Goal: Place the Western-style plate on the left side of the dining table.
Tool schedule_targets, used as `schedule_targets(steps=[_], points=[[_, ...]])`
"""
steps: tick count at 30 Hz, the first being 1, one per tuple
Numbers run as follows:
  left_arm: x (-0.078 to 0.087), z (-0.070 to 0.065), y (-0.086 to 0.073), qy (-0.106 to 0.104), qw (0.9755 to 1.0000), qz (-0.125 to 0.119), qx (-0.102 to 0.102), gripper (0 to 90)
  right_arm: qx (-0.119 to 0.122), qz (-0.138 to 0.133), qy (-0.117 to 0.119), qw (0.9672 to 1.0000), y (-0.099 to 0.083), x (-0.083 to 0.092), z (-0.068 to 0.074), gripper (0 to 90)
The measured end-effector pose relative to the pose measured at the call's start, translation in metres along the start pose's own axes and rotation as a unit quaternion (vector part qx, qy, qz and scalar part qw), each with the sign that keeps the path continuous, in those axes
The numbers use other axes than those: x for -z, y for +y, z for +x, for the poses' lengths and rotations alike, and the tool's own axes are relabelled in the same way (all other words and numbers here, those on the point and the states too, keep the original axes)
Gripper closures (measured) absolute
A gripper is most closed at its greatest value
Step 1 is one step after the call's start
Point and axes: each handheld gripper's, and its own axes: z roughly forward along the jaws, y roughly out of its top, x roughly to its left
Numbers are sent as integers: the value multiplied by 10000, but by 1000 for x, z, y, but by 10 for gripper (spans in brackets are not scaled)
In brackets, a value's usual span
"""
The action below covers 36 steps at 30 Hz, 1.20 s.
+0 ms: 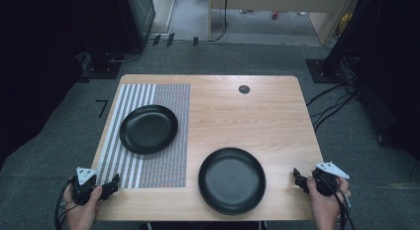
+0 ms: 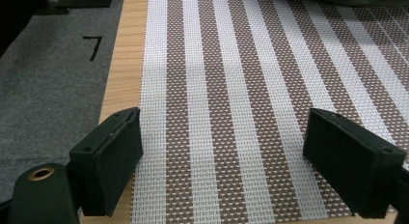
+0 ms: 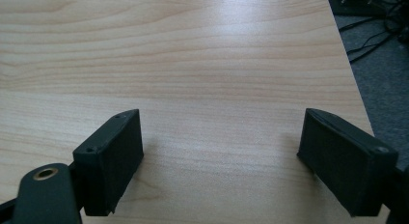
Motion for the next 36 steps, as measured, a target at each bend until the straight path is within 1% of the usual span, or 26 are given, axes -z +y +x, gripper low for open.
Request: schedule_targets(steps=[1, 36], points=[[0, 0, 0, -2, 10000, 0, -2, 132, 66, 23, -41, 10000, 0, 0, 1, 142], [0, -1, 0, 8, 10000, 5, 10, 127, 54, 35, -63, 10000, 0, -1, 2, 131]])
